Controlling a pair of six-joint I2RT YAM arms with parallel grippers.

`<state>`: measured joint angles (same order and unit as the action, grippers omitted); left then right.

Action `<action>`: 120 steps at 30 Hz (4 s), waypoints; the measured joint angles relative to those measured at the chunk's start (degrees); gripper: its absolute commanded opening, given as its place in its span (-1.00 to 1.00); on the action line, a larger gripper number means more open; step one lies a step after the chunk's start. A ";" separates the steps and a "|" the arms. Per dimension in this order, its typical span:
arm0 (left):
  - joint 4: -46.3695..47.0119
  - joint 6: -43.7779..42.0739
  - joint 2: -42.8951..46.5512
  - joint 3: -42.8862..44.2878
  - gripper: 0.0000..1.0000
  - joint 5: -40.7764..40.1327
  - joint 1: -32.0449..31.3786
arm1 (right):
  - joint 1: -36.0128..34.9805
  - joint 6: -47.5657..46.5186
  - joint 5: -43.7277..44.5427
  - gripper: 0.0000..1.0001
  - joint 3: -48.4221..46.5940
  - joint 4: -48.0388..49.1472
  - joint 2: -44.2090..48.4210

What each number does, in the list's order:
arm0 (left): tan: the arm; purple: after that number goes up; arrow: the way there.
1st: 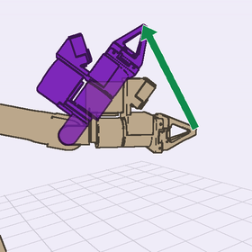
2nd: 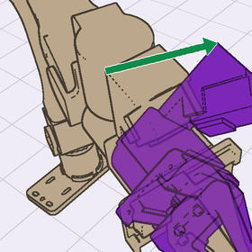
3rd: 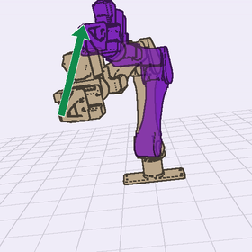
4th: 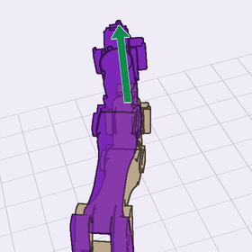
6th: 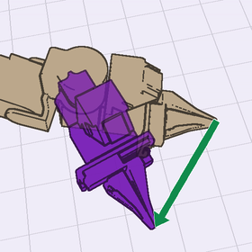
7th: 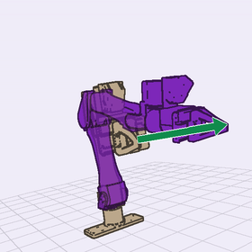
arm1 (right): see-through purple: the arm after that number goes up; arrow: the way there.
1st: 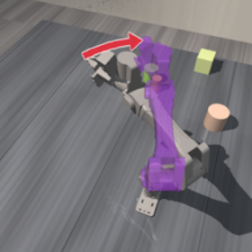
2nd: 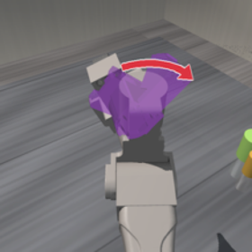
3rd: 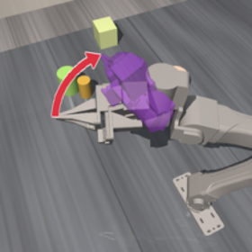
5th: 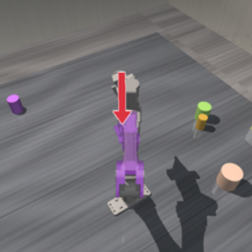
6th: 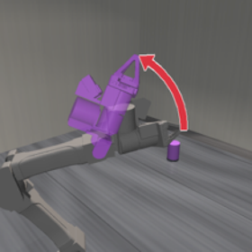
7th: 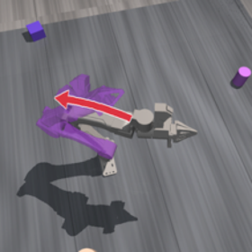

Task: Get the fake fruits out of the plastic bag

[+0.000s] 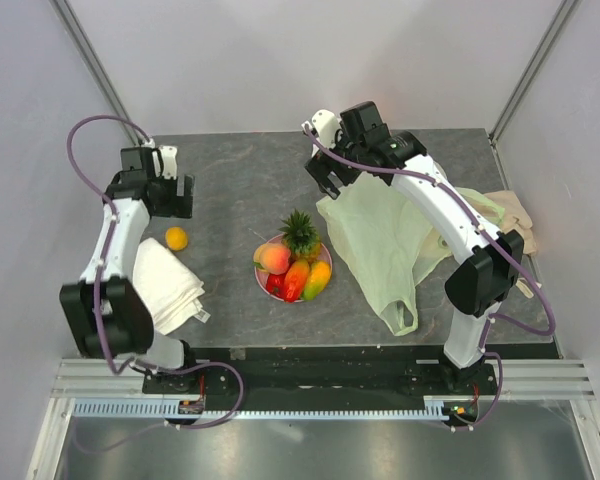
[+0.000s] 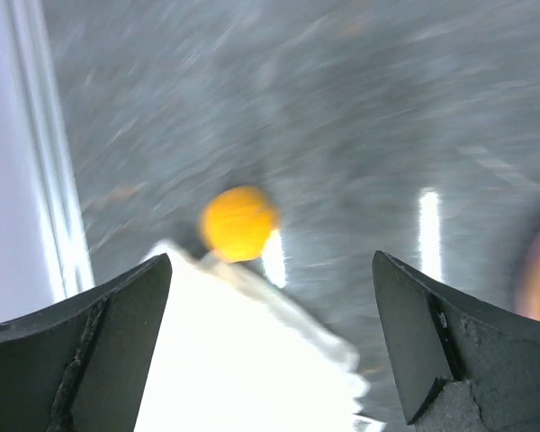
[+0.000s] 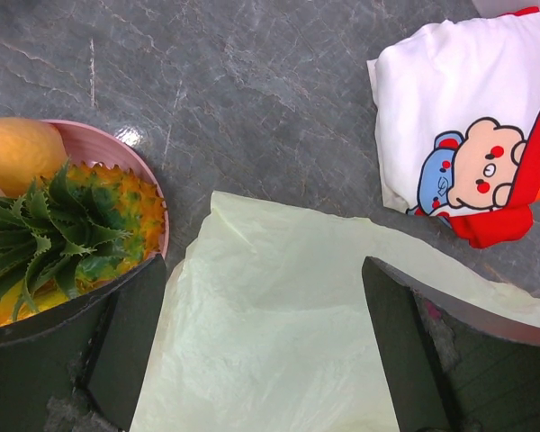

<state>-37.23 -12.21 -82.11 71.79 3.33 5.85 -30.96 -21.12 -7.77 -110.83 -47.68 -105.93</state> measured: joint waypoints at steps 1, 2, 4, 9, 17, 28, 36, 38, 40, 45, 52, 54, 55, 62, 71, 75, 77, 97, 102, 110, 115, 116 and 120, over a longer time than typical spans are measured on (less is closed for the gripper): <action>-0.59 -0.59 -3.10 0.81 0.96 -0.68 1.44 | 0.00 0.02 -0.09 0.96 -0.02 0.17 0.00; -1.68 -1.03 -5.73 1.31 0.90 -1.33 2.19 | 0.00 0.09 -0.11 0.96 -0.02 0.20 0.00; -4.68 -1.55 -10.12 2.58 0.87 -1.90 2.38 | 0.02 0.09 -0.13 0.96 -0.02 0.20 0.00; -9.42 -2.08 -18.38 5.95 0.77 -1.99 1.79 | 0.09 0.13 -0.33 0.96 0.02 0.24 0.04; -10.58 -2.14 -21.62 8.13 0.70 -3.85 1.79 | 0.50 0.17 -0.44 0.96 0.79 0.39 1.25; -10.40 -3.41 -25.79 9.05 -0.01 -6.21 1.86 | 0.81 0.46 -1.18 0.96 0.79 0.44 1.46; -12.28 -4.72 -23.96 9.05 -0.15 1.11 1.90 | 0.81 0.61 -1.38 0.96 0.81 0.46 1.53; -14.88 -5.27 -20.79 9.27 -0.15 6.56 1.36 | 0.83 0.81 -1.36 0.96 0.83 0.46 1.53; -17.79 -5.68 -16.61 10.19 -0.15 11.98 -0.20 | 0.85 1.03 -1.38 0.96 0.92 0.48 1.53; -22.36 -6.62 -2.62 11.74 -0.17 24.04 -12.39 | 1.03 1.46 -1.33 0.96 1.33 0.59 1.55; -27.34 -8.68 7.96 11.28 -0.11 34.58 -23.89 | 1.25 1.64 -1.16 0.96 2.32 0.90 1.95; -27.74 -9.64 8.15 11.23 -0.10 35.41 -26.75 | 1.25 1.64 -1.11 0.96 2.56 0.90 2.25; -27.87 -10.38 7.98 11.06 -0.09 35.74 -28.17 | 1.25 1.64 -1.09 0.96 2.71 0.90 2.54; -28.85 -13.81 3.74 9.79 -0.07 31.93 -36.92 | 1.33 1.62 -0.92 0.96 3.52 0.94 4.22; -26.05 -13.97 -1.01 9.90 -0.07 19.74 -42.75 | 1.88 1.64 -0.96 0.96 4.52 0.94 4.46; -24.44 -13.94 -1.97 10.95 -0.04 15.72 -43.82 | 2.27 1.64 -1.16 0.96 4.52 0.96 4.50; -23.69 -13.92 -2.43 11.78 -0.02 14.43 -43.87 | 2.43 1.66 -1.25 0.96 4.52 0.96 4.50; -21.14 -13.90 -4.44 12.70 0.09 12.00 -45.00 | 4.00 1.92 -1.68 0.96 5.40 1.14 4.52; -21.16 -13.90 -4.44 12.70 0.10 12.04 -45.09 | 4.11 2.10 -2.05 0.96 5.40 1.29 4.52; -21.53 -13.94 -4.42 12.70 0.15 13.29 -45.22 | 4.13 2.32 -2.45 0.96 5.40 1.31 4.52; -22.10 -13.97 -4.42 12.70 0.14 13.51 -45.90 | 4.15 2.34 -2.45 0.96 5.40 1.33 4.52; -22.25 -13.99 -4.42 12.74 0.15 13.53 -46.05 | 4.13 2.34 -2.45 0.96 5.40 1.33 4.52; -22.71 -14.01 -4.42 12.96 0.20 13.35 -46.23 | 4.13 2.34 -2.45 0.96 5.40 1.31 4.52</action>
<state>-59.94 -26.22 -86.52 84.75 16.69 -40.38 -26.83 -18.79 -10.22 -105.43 -46.37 -101.41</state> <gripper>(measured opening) 0.593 0.982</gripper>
